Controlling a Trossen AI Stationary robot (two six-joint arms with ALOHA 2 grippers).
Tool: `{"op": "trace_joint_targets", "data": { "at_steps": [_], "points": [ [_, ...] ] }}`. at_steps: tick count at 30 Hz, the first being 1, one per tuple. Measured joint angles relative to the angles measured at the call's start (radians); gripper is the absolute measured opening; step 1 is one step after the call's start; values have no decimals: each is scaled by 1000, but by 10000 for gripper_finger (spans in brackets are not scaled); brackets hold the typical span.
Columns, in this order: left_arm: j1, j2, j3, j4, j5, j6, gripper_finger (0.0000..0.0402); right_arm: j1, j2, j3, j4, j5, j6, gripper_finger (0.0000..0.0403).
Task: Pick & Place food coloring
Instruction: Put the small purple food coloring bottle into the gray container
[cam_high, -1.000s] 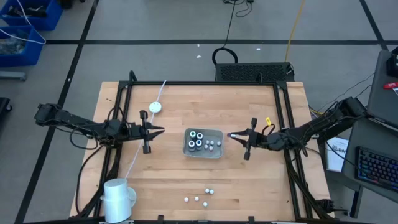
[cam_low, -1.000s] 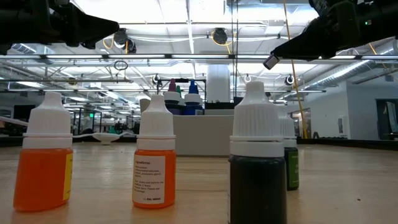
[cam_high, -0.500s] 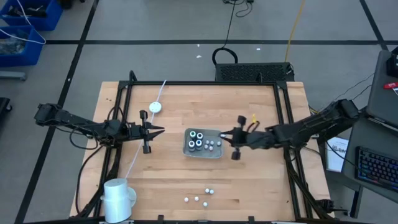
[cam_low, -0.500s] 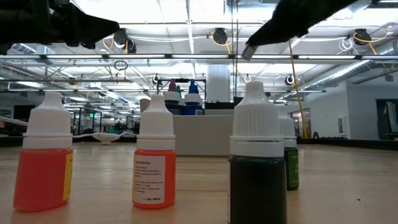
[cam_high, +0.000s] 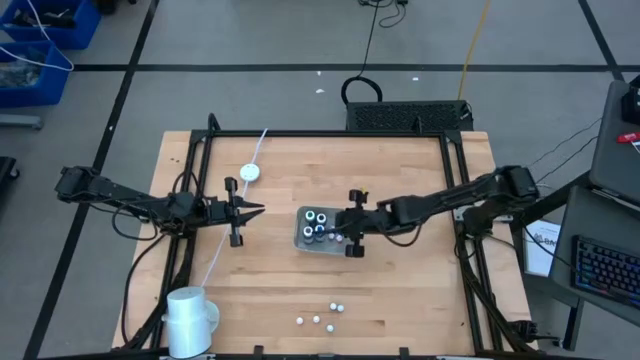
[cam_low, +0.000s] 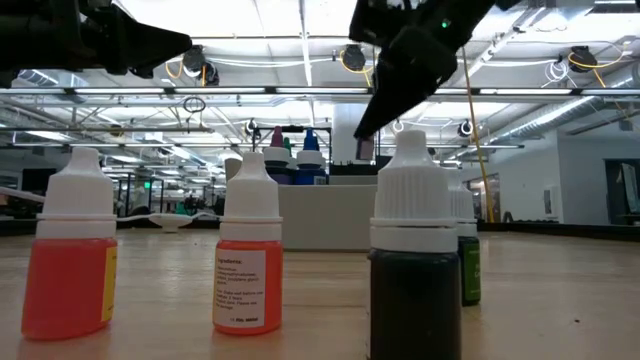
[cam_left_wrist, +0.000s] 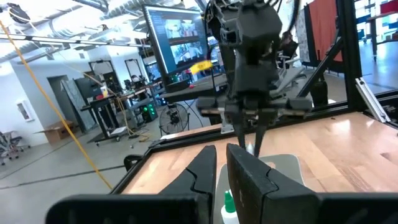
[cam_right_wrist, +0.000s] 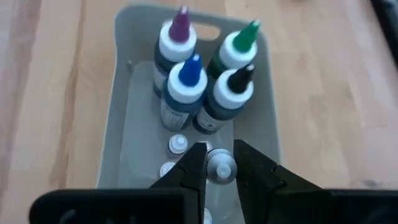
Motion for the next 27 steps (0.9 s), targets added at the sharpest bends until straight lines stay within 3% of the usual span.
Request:
{"op": "trace_joint_targets", "data": {
  "at_steps": [8, 27],
  "points": [
    [0, 0, 0, 0, 0, -24, 47, -33, 64, 3, -13, -18, 25, 50],
    [0, 0, 0, 1, 0, -26, 47, -35, 63, -58, -14, 11, 84, 50]
  ]
}}
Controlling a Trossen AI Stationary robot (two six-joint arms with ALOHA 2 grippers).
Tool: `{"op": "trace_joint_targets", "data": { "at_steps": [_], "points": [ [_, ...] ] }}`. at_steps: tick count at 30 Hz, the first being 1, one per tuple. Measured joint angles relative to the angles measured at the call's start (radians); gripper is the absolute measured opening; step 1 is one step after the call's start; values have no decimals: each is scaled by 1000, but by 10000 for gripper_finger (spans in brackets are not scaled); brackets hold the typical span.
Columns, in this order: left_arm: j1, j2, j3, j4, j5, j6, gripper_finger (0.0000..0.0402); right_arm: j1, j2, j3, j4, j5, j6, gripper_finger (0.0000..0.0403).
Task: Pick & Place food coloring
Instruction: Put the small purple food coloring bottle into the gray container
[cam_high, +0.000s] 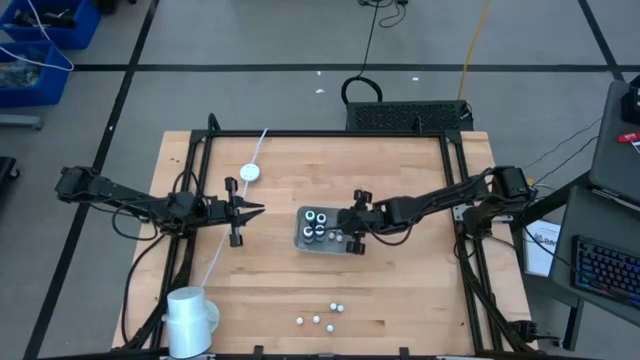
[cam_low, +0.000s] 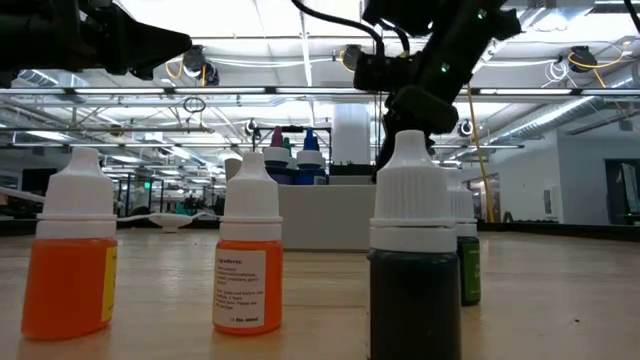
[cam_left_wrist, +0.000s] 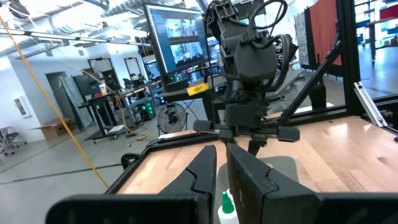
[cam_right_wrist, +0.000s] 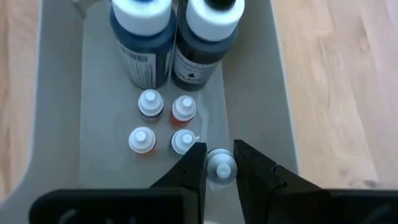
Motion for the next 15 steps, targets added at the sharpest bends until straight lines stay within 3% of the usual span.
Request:
{"op": "trace_joint_targets", "data": {
  "at_steps": [15],
  "points": [
    [0, 0, 0, 0, 0, 0, 47, 0, 0, -20, 38, -1, 0, 50]
  ]
}}
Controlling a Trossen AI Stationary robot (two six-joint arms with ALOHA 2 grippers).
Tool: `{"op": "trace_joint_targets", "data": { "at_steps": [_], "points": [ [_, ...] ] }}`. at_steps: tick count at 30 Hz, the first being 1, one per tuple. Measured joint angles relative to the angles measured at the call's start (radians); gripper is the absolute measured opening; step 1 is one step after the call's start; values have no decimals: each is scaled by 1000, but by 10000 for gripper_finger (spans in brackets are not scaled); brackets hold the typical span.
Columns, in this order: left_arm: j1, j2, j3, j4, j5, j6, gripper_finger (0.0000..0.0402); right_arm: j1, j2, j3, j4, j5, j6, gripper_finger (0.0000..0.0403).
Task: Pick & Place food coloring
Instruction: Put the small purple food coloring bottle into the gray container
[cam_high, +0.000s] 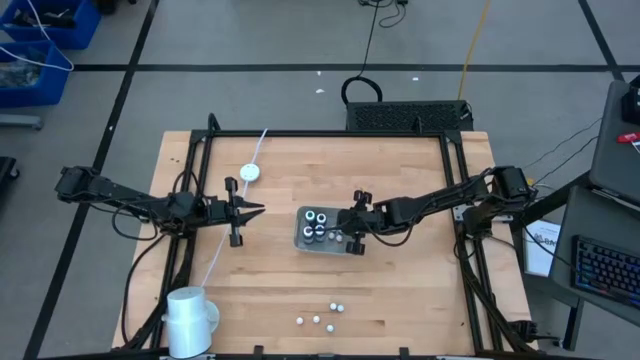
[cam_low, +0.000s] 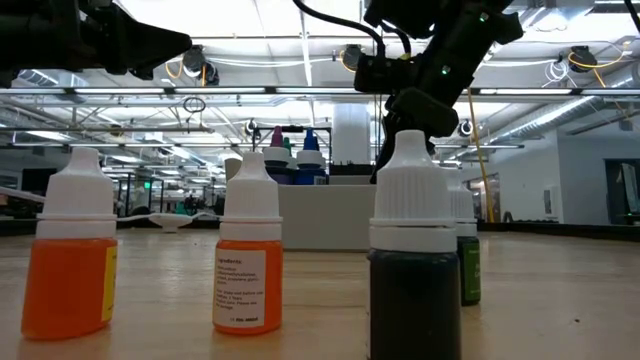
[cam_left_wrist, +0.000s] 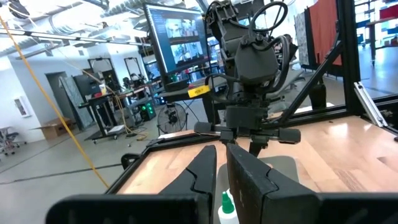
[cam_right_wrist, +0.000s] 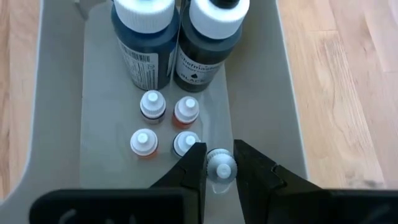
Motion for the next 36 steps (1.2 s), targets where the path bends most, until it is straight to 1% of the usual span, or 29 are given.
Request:
{"op": "trace_joint_targets", "data": {
  "at_steps": [12, 22, 31, 33, 36],
  "points": [
    [0, 0, 0, 0, 0, 0, 47, 1, 1, 0, 0, -1, 20, 50],
    [0, 0, 0, 0, 0, 0, 47, -5, 57, 0, 17, 0, 9, 50],
    [0, 0, 0, 0, 0, 6, 47, -12, 61, 0, 18, 0, 1, 50],
    [0, 0, 0, 0, 0, 6, 47, -12, 61, 0, 17, 0, -1, 53],
    [0, 0, 0, 0, 0, 6, 47, -12, 61, 0, 16, 0, 2, 69]
  ]
}}
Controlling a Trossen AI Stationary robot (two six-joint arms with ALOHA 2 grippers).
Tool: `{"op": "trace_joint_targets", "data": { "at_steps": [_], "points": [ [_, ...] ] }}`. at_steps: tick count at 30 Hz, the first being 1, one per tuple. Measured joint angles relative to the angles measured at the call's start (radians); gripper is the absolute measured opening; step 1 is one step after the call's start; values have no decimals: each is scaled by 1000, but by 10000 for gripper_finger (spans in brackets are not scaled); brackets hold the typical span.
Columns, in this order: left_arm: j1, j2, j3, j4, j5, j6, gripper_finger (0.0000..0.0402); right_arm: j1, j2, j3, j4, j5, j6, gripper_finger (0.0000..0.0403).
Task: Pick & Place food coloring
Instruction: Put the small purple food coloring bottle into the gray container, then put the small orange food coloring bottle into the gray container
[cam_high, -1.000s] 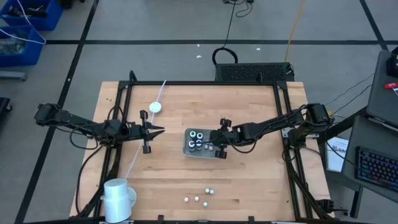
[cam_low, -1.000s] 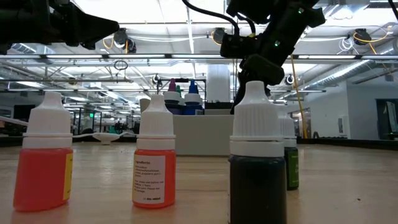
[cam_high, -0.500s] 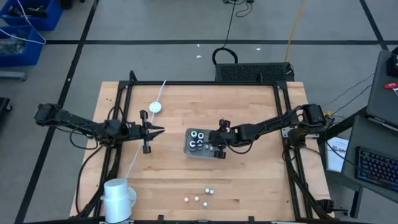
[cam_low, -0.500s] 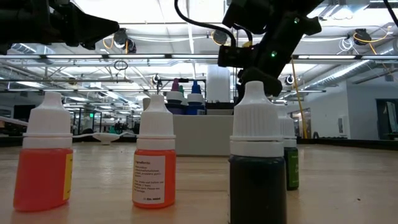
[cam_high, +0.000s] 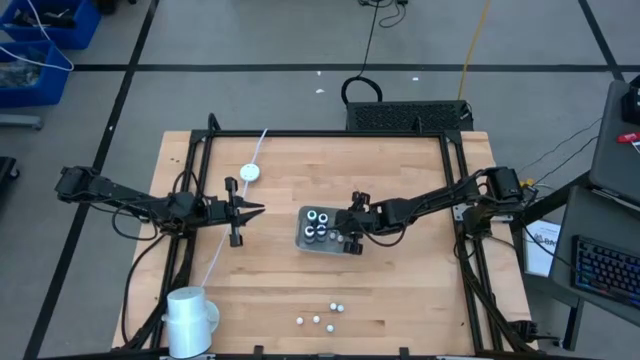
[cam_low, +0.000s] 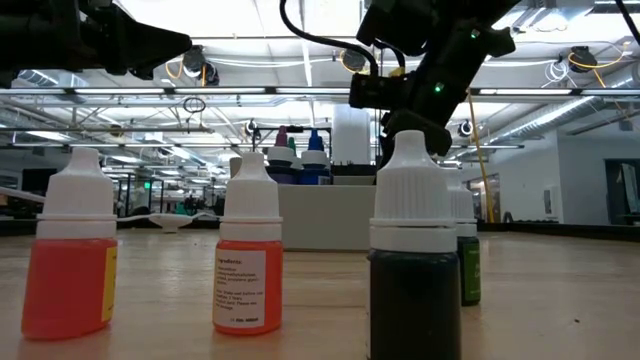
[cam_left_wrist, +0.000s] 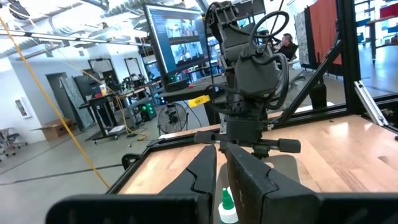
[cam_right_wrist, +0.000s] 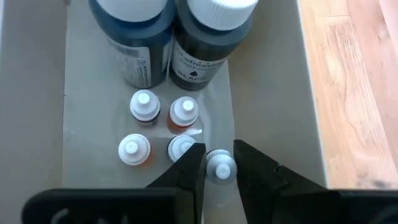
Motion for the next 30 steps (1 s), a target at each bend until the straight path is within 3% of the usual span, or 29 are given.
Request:
{"op": "trace_joint_targets", "data": {
  "at_steps": [7, 15, 24, 30],
  "points": [
    [0, 0, 0, 0, 0, 0, 47, 0, 3, -1, -7, -3, 11, 112],
    [0, 0, 0, 0, 0, -2, 47, 0, -41, -2, -8, 0, -14, 111],
    [0, 0, 0, -1, 0, -5, 47, 46, -309, -3, -95, -3, -43, 95],
    [0, 0, 0, -1, 0, -14, 47, 137, -566, -199, 189, -58, -159, 66]
  ]
}}
